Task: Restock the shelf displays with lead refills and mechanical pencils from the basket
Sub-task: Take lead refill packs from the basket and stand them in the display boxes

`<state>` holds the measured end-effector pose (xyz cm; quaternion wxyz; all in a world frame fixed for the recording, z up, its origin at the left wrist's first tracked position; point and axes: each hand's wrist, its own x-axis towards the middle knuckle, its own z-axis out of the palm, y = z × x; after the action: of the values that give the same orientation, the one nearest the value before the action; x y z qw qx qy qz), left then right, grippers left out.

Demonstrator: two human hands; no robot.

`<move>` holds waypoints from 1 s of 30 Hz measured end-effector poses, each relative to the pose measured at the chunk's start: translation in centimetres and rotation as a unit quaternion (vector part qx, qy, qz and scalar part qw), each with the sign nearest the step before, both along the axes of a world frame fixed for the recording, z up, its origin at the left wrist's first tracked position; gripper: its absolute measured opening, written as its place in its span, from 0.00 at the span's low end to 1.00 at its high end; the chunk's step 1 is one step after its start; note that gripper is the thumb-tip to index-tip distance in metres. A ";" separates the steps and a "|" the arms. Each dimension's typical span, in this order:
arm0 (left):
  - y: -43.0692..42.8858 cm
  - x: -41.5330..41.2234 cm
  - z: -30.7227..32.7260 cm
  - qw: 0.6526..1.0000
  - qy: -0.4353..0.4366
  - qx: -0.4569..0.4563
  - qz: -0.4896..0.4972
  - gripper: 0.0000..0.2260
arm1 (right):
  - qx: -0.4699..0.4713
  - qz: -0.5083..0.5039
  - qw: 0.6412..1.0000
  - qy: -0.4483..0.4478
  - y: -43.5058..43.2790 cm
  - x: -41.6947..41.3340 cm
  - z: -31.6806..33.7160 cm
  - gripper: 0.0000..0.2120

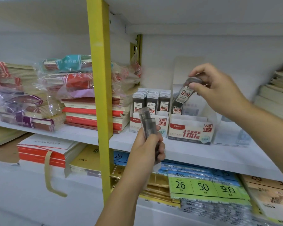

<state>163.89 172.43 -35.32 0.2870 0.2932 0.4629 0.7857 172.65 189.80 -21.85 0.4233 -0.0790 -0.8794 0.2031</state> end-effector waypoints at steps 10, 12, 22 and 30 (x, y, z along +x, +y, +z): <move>-0.8 -1.0 -0.4 0.999 0.027 0.004 0.023 0.06 | -0.020 0.002 0.995 -0.095 1.6 -2.7 -0.2 0.13; -0.8 -1.0 -0.4 0.999 0.027 0.003 0.025 0.05 | -0.049 -0.012 0.995 -0.081 1.9 -3.3 -0.7 0.13; -1.0 -0.5 -0.2 0.998 0.054 -0.004 0.011 0.09 | 0.086 -0.174 0.974 -0.115 1.3 -3.2 -2.5 0.13; -1.0 1.4 0.0 0.994 0.101 -0.011 -0.050 0.06 | -0.170 0.056 0.983 -0.038 -6.0 3.3 -8.5 0.10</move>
<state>165.25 171.43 -35.36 0.2811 0.3908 0.4830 0.7314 175.94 183.79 -30.34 0.3581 -0.1081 -0.8504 0.3700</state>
